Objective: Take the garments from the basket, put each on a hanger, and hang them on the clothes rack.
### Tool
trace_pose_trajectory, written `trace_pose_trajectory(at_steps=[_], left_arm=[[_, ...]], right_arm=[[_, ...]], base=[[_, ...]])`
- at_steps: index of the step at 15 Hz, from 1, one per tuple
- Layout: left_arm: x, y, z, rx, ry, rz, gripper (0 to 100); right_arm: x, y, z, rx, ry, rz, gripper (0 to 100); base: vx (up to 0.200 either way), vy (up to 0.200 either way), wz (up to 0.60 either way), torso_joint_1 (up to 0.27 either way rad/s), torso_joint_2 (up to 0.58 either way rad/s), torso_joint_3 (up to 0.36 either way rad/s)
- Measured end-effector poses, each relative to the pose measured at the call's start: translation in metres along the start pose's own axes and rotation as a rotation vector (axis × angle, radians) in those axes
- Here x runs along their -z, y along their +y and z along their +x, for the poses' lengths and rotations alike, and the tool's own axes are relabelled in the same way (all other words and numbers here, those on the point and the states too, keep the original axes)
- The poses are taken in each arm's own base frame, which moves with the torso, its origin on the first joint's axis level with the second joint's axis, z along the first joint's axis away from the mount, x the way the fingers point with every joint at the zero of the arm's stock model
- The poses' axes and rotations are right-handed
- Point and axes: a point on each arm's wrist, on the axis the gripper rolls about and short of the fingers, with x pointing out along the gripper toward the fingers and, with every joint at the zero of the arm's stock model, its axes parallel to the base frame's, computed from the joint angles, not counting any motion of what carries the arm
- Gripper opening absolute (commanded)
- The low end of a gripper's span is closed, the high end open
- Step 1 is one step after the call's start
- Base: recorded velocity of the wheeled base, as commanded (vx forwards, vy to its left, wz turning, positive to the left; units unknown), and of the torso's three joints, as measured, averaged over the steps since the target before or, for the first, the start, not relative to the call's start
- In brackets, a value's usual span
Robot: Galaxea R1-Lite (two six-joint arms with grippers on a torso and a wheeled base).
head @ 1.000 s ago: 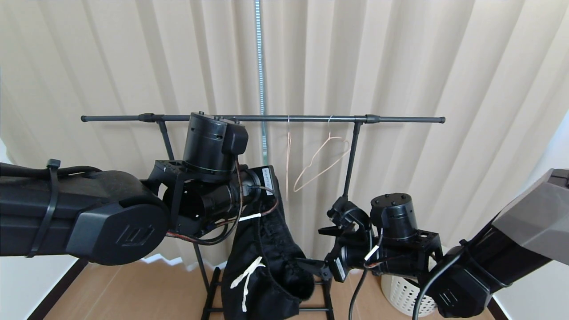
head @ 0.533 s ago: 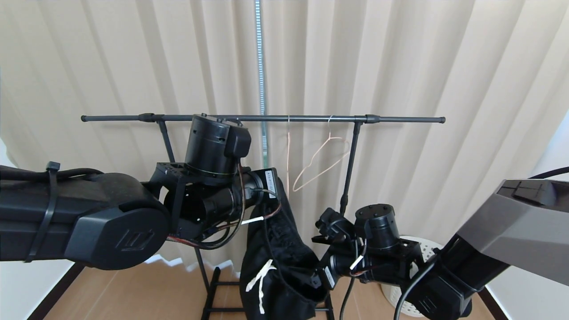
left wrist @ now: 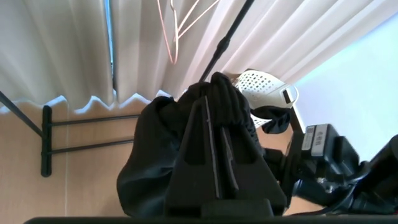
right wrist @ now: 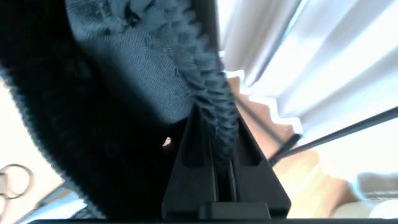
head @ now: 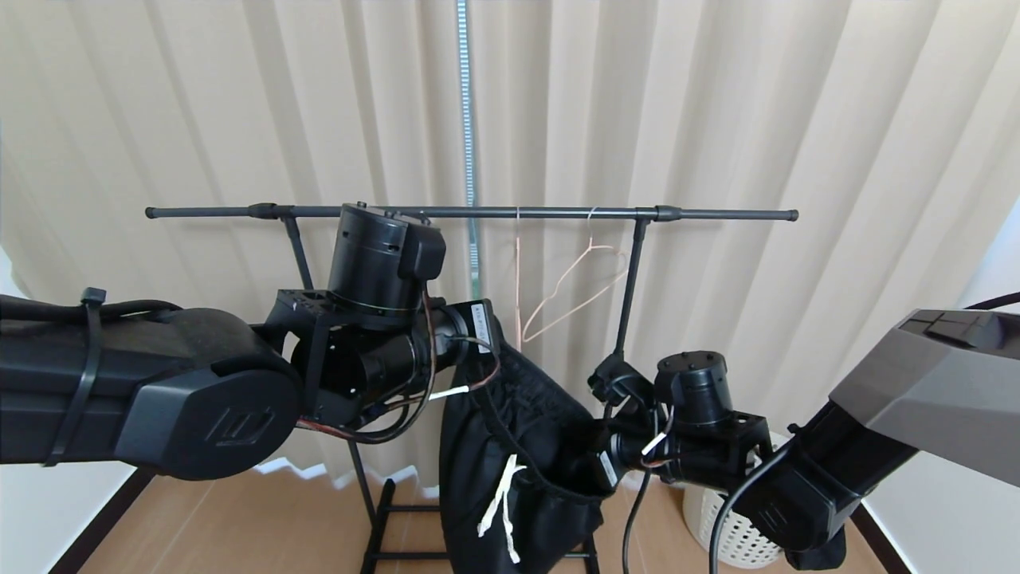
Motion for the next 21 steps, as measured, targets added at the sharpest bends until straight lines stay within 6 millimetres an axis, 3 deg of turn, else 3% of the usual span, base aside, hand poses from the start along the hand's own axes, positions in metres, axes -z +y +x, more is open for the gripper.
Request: trace_pose_trajectory(at_steps=[4,13,14,21], left_arm=[[-0.001,0.017,0.008,-0.047,0.010,0.045,0],[0.037,0.036,0.026,-0.086,0.115,0.244,0],[0.040,0.037,0.026,-0.085,0.116,0.256,100],[0.045,0.038,0.022,0.031,0.162,0.249,100]], right_arm=[[-0.012,-0.018,-0.013,0.051,-0.043,0.012,0],[-0.041,-0.042,-0.030,0.303,-0.089,0.028,0],[-0.042,-0.044,-0.031,0.320,-0.093,0.028,0],[-0.046,-0.058,-0.036,0.489,-0.077,-0.056,0]], base=[[0.000,0.000,0.00,0.000,0.00,0.000],[0.000,0.000,0.00,0.000,0.00,0.000],[0.000,0.000,0.00,0.000,0.00,0.000],[0.000,0.000,0.00,0.000,0.00,0.000]])
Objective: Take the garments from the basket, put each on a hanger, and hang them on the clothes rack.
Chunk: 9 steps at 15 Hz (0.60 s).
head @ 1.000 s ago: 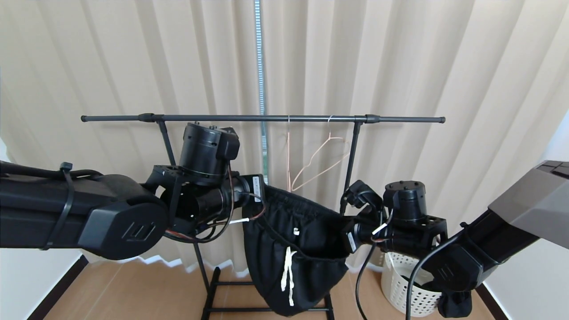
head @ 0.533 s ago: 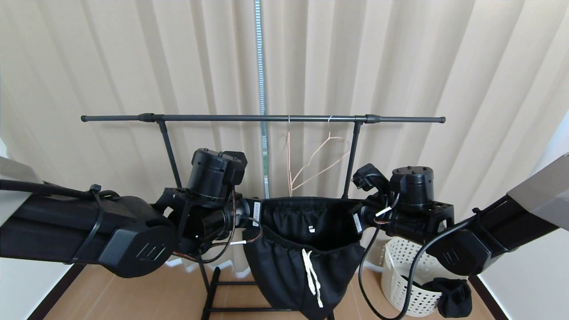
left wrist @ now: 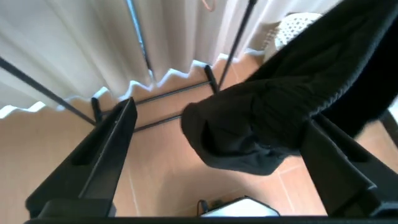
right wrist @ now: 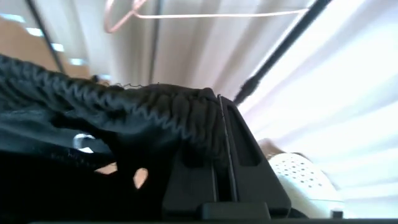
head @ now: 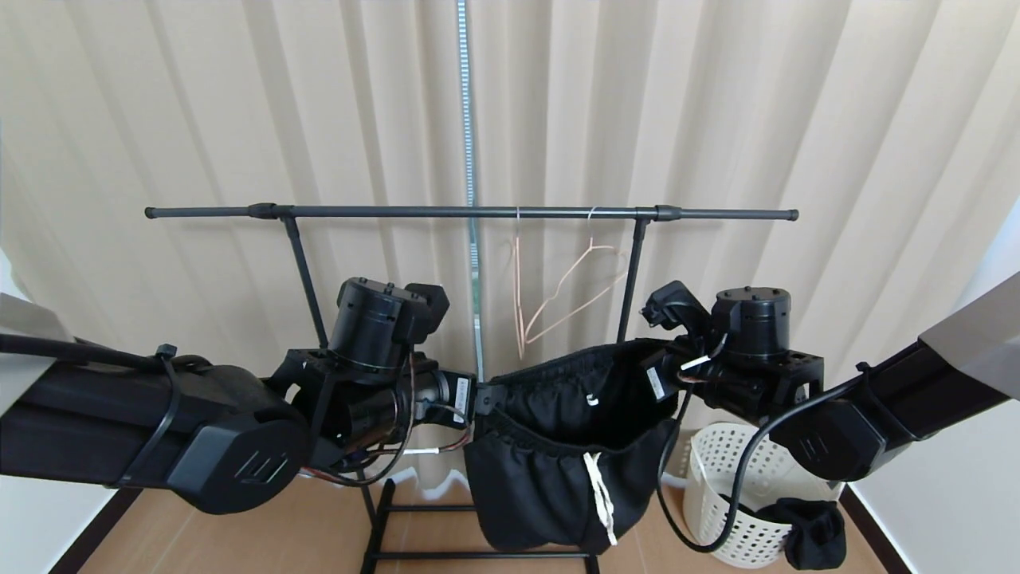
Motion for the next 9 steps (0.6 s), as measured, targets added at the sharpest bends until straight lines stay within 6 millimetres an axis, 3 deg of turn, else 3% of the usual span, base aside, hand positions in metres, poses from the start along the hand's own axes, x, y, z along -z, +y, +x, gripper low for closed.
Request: trace_pose_trajectory(at_steps=[5,9], left_arm=[[-0.005,0.010,-0.019,0.199,0.006,-0.027,100],[-0.007,0.018,-0.026,0.198,-0.008,-0.039,100]], right_arm=[[0.001,-0.004,0.001,0.089,0.022,-0.035,0],[0.002,-0.010,0.000,0.127,0.027,-0.033,0]], base=[[0.000,0.000,0.00,0.000,0.00,0.000],[0.000,0.000,0.00,0.000,0.00,0.000]])
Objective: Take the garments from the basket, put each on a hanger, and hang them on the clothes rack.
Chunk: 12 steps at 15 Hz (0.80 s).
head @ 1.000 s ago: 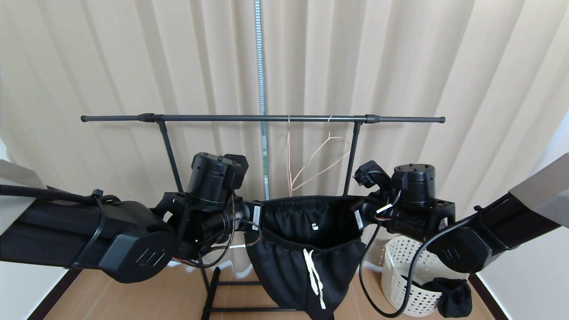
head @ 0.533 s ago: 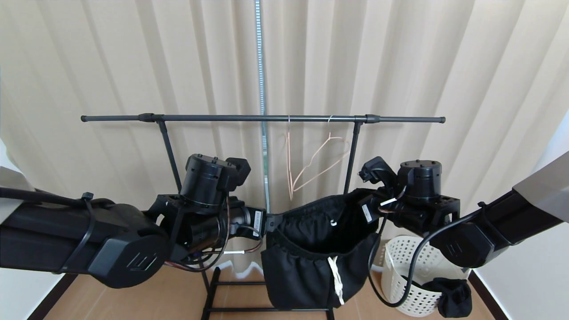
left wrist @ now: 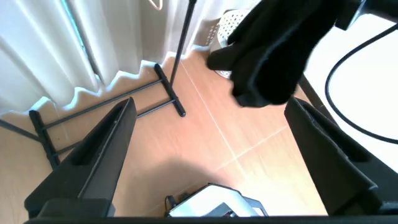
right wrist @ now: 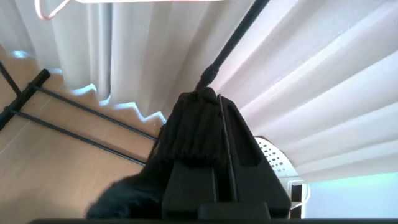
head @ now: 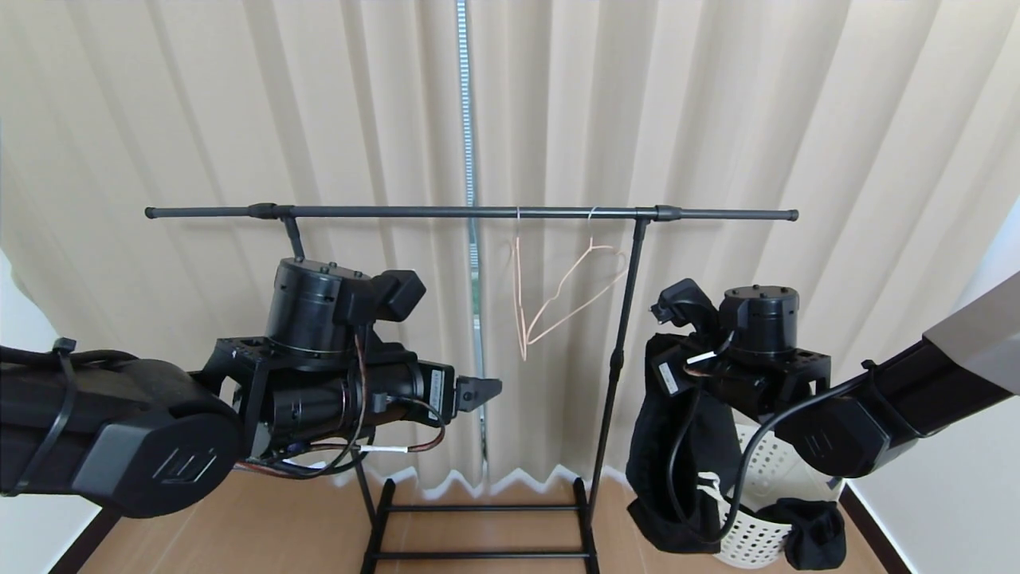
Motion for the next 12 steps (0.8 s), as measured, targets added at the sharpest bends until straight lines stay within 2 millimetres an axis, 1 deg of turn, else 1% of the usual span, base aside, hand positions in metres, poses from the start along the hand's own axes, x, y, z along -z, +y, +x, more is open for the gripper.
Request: trace_pose_trajectory(at_steps=[2,6,9,11,12], left_arm=[[0.001,0.003,0.004,-0.068,-0.009,-0.001,100],[0.002,0.004,0.012,-0.079,-0.033,0.002,100],[0.005,0.004,0.015,-0.101,-0.026,0.009,100],[0.005,0.005,0.016,-0.111,-0.025,0.009,100],[0.006,0.004,0.017,-0.109,-0.024,0.011,100]], right_arm=[[0.000,-0.005,0.000,0.022,0.002,0.006,0],[-0.001,-0.008,-0.001,0.037,0.000,0.008,0],[0.000,-0.011,-0.001,0.048,0.005,0.000,0],[0.000,-0.011,-0.002,0.046,0.003,-0.002,0],[0.000,-0.012,-0.001,0.050,0.005,-0.001,0]], base=[[0.000,0.000,0.00,0.000,0.00,0.000],[0.000,0.000,0.00,0.000,0.00,0.000],[0.200,-0.200,0.00,-0.001,0.00,0.002],[0.200,0.000,0.00,-0.002,0.00,0.002],[0.200,-0.200,0.00,0.027,0.01,0.002]])
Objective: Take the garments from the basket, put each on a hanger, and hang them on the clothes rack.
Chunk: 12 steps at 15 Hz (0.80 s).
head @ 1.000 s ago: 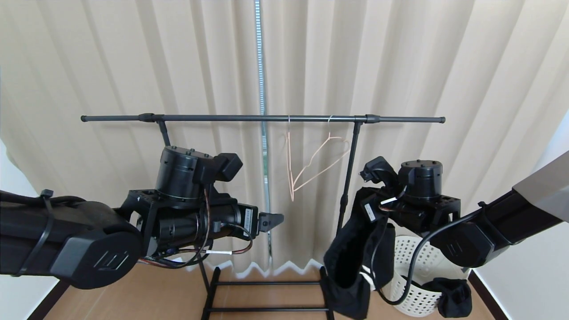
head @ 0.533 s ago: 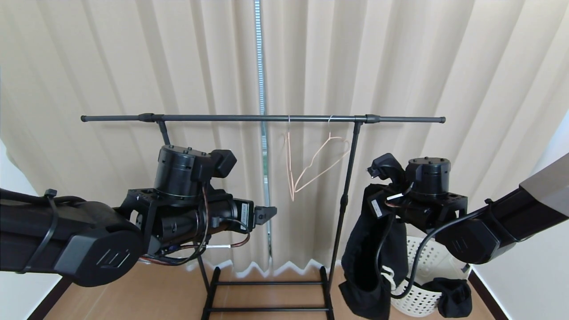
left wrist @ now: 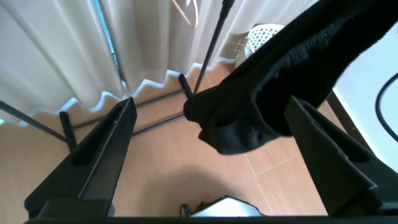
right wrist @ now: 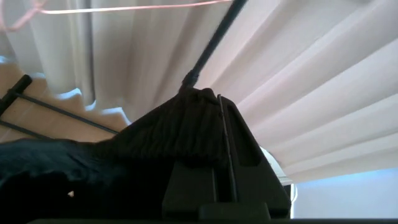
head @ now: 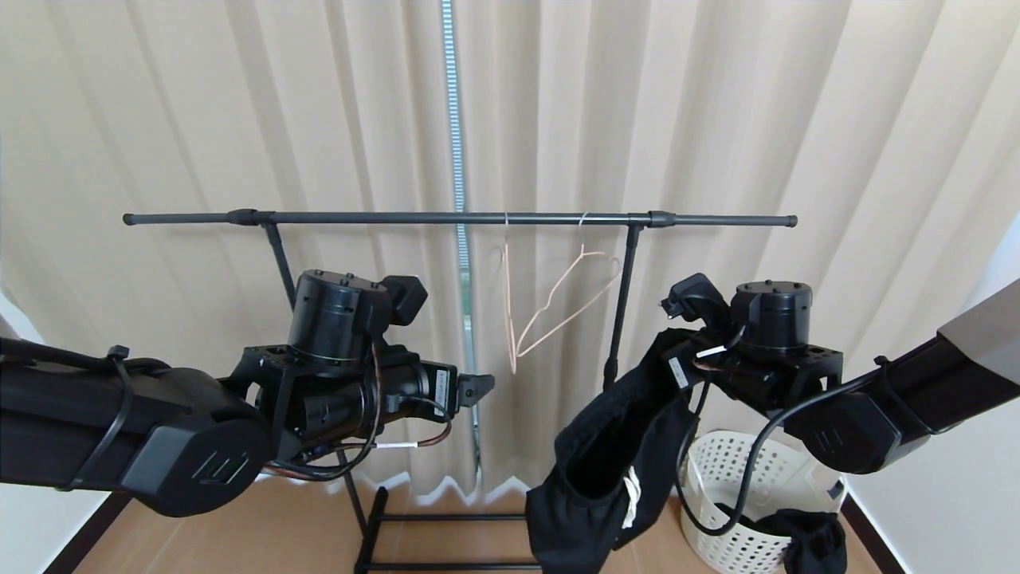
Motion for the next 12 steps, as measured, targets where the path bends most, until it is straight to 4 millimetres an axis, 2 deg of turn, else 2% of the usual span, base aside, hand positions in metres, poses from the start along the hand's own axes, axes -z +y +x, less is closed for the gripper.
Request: trace_pose_trajectory(at_steps=[2,3,8,12], left_arm=[[0.000,0.000,0.001,0.000,0.003,0.000,100],[0.001,0.001,0.002,-0.007,0.003,-0.002,100],[0.000,0.001,0.007,-0.006,-0.019,-0.004,100],[-0.003,0.004,0.014,-0.134,-0.070,-0.010,100]], right_arm=[[0.000,0.001,0.000,-0.001,0.002,-0.001,0],[-0.001,0.003,0.000,-0.008,-0.003,-0.002,0],[0.002,0.000,0.002,0.001,0.007,-0.001,0],[0.003,0.001,0.002,-0.002,0.011,-0.004,0]], base=[[0.200,-0.200,0.00,0.005,0.01,0.000],[0.000,-0.200,0.00,-0.002,0.00,-0.002],[0.000,0.000,0.00,0.000,0.00,0.000],[0.000,0.000,0.00,0.000,0.00,0.000]])
